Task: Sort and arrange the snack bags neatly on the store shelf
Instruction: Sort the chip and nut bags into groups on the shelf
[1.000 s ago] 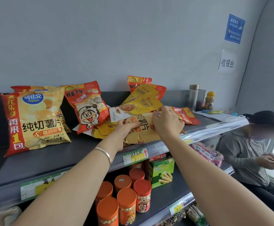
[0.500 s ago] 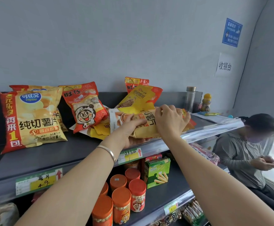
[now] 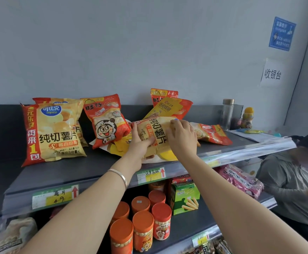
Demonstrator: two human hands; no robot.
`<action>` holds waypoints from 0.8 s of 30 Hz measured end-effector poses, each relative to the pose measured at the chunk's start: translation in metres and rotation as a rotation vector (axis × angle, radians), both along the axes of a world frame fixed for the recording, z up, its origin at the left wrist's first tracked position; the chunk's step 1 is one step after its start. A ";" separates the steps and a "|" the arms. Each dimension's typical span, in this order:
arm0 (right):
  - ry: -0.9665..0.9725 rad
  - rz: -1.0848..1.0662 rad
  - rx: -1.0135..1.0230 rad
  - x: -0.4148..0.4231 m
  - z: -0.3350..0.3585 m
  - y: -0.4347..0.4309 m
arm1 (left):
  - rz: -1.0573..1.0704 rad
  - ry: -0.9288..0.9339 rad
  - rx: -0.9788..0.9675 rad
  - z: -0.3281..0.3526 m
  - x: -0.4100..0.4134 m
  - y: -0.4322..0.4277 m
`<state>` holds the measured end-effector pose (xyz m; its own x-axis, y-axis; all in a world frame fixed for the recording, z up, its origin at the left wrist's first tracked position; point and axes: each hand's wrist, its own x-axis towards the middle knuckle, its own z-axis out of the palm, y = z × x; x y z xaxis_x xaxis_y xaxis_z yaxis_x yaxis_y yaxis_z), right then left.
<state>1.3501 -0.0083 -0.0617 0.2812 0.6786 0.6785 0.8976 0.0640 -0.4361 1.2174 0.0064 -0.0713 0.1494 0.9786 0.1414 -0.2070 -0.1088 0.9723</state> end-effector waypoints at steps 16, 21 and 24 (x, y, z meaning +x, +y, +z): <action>1.161 0.973 -0.227 -0.136 0.007 0.020 | 0.445 -0.158 0.321 0.001 -0.089 -0.020; 1.264 1.125 -0.175 -0.187 -0.007 0.030 | 0.500 -0.160 0.269 -0.011 -0.151 -0.027; 1.176 1.110 -0.247 -0.211 -0.019 0.034 | 0.686 -0.077 0.262 -0.017 -0.188 -0.028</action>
